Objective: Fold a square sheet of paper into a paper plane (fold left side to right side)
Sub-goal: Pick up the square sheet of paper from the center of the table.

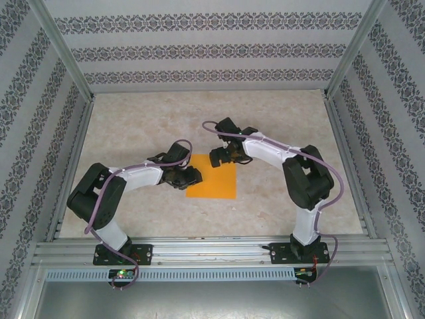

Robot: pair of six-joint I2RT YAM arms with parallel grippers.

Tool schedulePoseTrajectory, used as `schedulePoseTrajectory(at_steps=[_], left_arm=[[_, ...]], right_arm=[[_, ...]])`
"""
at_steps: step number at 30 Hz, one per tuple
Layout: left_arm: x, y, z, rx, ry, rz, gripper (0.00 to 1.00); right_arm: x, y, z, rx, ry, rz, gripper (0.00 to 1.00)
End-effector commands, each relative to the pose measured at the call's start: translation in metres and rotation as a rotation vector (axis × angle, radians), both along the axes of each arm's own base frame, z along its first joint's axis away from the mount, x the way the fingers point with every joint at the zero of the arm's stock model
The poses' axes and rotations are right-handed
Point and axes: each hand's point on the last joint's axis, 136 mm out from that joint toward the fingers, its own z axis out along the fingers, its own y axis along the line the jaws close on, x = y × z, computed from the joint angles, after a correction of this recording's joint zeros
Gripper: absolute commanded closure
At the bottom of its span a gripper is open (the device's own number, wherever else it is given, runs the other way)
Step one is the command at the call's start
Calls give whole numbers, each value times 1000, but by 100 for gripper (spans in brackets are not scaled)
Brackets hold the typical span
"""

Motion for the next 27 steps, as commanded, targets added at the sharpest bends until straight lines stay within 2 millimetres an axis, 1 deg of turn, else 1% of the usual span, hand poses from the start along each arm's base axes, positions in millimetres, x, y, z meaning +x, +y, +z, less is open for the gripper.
schedulePoseTrajectory(at_steps=[1, 7, 11, 15, 19, 24, 27], left_arm=[[-10, 2, -15, 8, 50, -13, 67], [-18, 6, -28, 18, 89, -1, 68], [-20, 8, -31, 24, 95, 4, 68], [-21, 9, -33, 23, 99, 8, 69], [-20, 8, -33, 19, 99, 11, 69], [-19, 5, -33, 3, 99, 14, 69], [-18, 3, -32, -14, 96, 19, 69]], right_arm=[[0, 0, -8, -52, 29, 27, 2], [2, 8, -28, -44, 77, 28, 2], [-6, 9, -41, -40, 130, 20, 2], [-17, 8, -48, -27, 173, 3, 2], [-27, 13, -47, 18, 203, 4, 2], [-36, 21, -34, 52, 195, 16, 2], [-41, 29, -25, 97, 200, 22, 7]])
